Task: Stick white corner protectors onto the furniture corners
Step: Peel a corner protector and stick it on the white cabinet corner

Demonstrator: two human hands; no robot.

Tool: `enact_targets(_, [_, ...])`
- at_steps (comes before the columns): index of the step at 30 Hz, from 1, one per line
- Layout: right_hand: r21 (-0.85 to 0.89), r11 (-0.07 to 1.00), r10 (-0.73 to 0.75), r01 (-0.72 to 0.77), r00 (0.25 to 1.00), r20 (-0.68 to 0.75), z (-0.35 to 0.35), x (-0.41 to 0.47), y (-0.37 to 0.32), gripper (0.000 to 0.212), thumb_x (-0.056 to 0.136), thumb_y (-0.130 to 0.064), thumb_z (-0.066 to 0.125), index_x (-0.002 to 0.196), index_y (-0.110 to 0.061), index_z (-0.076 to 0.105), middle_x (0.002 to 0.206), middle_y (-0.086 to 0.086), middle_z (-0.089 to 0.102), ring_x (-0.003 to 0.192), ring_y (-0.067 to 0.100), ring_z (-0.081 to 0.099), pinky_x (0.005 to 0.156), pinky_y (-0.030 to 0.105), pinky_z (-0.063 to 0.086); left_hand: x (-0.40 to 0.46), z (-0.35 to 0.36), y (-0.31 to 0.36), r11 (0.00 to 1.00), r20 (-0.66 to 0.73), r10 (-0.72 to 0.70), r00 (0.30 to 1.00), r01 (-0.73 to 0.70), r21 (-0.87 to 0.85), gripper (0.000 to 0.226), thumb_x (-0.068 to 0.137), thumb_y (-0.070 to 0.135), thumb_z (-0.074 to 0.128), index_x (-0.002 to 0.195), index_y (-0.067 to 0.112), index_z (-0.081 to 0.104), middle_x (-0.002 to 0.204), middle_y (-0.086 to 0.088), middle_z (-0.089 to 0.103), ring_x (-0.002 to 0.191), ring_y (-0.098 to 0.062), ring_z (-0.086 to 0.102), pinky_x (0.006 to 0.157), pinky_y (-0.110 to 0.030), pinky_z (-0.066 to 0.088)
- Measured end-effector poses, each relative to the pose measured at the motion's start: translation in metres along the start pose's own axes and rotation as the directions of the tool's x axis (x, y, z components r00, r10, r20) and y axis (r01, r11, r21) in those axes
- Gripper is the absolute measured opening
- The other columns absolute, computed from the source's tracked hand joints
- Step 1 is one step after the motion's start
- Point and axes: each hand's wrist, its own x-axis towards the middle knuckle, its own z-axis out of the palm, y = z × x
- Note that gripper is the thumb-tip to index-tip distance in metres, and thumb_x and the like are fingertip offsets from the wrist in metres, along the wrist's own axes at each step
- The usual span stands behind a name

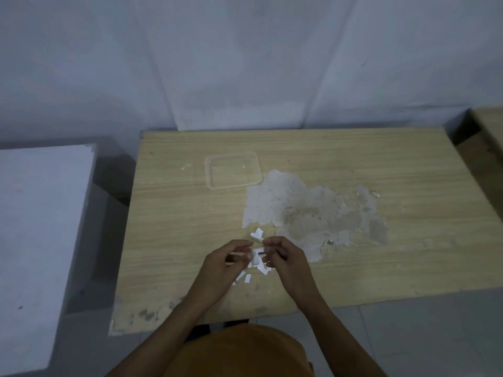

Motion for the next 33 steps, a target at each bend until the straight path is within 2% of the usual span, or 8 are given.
enact_targets(4, [-0.11, 0.98, -0.161, 0.164, 0.986, 0.041, -0.001, -0.002, -0.04, 0.021, 0.095, -0.012, 0.055, 0.1, -0.027, 0.068, 0.086, -0.01, 0.073, 0.077, 0.006, 0.069, 0.07, 0.021, 0.054, -0.003, -0.004, 0.032, 0.997, -0.052, 0.025, 0.998, -0.029, -0.072, 0.018, 0.09, 0.016, 0.065, 0.101, 0.029, 0.07, 0.094, 0.015, 0.071, 0.077, -0.006, 0.07, 0.068, -0.02, 0.055])
enact_targets(6, [-0.116, 0.97, -0.211, 0.213, 0.977, 0.032, -0.003, -0.006, -0.057, 0.022, 0.095, -0.015, 0.057, 0.099, -0.033, 0.067, 0.085, -0.013, 0.072, 0.078, 0.005, 0.068, 0.071, 0.02, 0.054, -0.007, -0.009, 0.043, 0.992, -0.081, 0.021, 0.996, -0.031, -0.125, 0.019, 0.089, 0.012, 0.065, 0.098, 0.027, 0.071, 0.092, 0.012, 0.072, 0.076, -0.008, 0.071, 0.067, -0.02, 0.055])
enact_targets(10, [-0.032, 0.966, -0.255, 0.256, 0.966, 0.043, -0.004, -0.018, -0.083, 0.024, 0.093, -0.013, 0.059, 0.106, -0.032, 0.065, 0.084, -0.009, 0.073, 0.079, 0.008, 0.069, 0.071, 0.021, 0.055, -0.018, -0.016, 0.063, 0.973, -0.152, 0.002, 0.988, -0.037, -0.229, 0.018, 0.089, 0.011, 0.063, 0.091, 0.027, 0.072, 0.087, 0.005, 0.072, 0.071, -0.011, 0.071, 0.062, -0.014, 0.051])
enact_targets(14, [0.035, 0.959, -0.281, 0.28, 0.959, 0.038, -0.003, -0.029, -0.097, 0.023, 0.09, -0.013, 0.063, 0.104, -0.032, 0.064, 0.086, -0.007, 0.073, 0.076, 0.008, 0.069, 0.068, 0.016, 0.052, -0.027, -0.021, 0.075, 0.95, -0.164, -0.001, 0.986, -0.05, -0.308, 0.014, 0.089, 0.014, 0.063, 0.09, 0.025, 0.072, 0.087, 0.0, 0.072, 0.074, -0.015, 0.071, 0.068, -0.022, 0.057])
enact_targets(17, [0.026, 0.953, -0.302, 0.301, 0.953, 0.026, 0.0, -0.033, -0.1, 0.02, 0.089, -0.014, 0.065, 0.1, -0.031, 0.064, 0.085, -0.008, 0.073, 0.074, 0.009, 0.068, 0.066, 0.017, 0.053, -0.03, -0.021, 0.079, 0.937, -0.165, 0.006, 0.986, -0.063, -0.344, 0.011, 0.088, 0.013, 0.064, 0.09, 0.021, 0.071, 0.085, -0.003, 0.072, 0.074, -0.018, 0.071, 0.07, -0.025, 0.058])
enact_targets(24, [-0.03, 0.941, -0.337, 0.337, 0.941, -0.016, 0.004, -0.035, -0.096, 0.02, 0.088, -0.018, 0.066, 0.092, -0.038, 0.064, 0.087, -0.012, 0.07, 0.077, 0.006, 0.067, 0.067, 0.015, 0.052, -0.034, -0.016, 0.075, 0.953, -0.219, 0.002, 0.976, -0.068, -0.296, 0.008, 0.087, 0.008, 0.065, 0.088, 0.015, 0.069, 0.079, -0.001, 0.073, 0.069, -0.015, 0.071, 0.063, -0.019, 0.055])
enact_targets(28, [-0.169, 0.904, -0.401, 0.392, 0.916, -0.023, 0.01, -0.04, -0.088, 0.032, 0.088, -0.011, 0.066, 0.09, -0.043, 0.06, 0.088, -0.018, 0.069, 0.079, 0.0, 0.066, 0.068, 0.008, 0.048, -0.039, -0.01, 0.07, 0.972, -0.221, 0.012, 0.975, -0.063, -0.225, 0.007, 0.087, 0.007, 0.065, 0.089, 0.013, 0.067, 0.081, -0.001, 0.071, 0.069, -0.015, 0.072, 0.066, -0.027, 0.058])
enact_targets(33, [-0.276, 0.839, -0.49, 0.469, 0.871, -0.009, 0.015, -0.038, -0.081, 0.037, 0.086, -0.005, 0.068, 0.092, -0.041, 0.06, 0.087, -0.019, 0.069, 0.08, -0.004, 0.065, 0.07, 0.005, 0.047, -0.042, -0.011, 0.065, 0.972, -0.214, 0.005, 0.977, -0.055, -0.227, 0.008, 0.088, 0.007, 0.064, 0.092, 0.012, 0.068, 0.083, -0.002, 0.071, 0.071, -0.016, 0.072, 0.067, -0.027, 0.058])
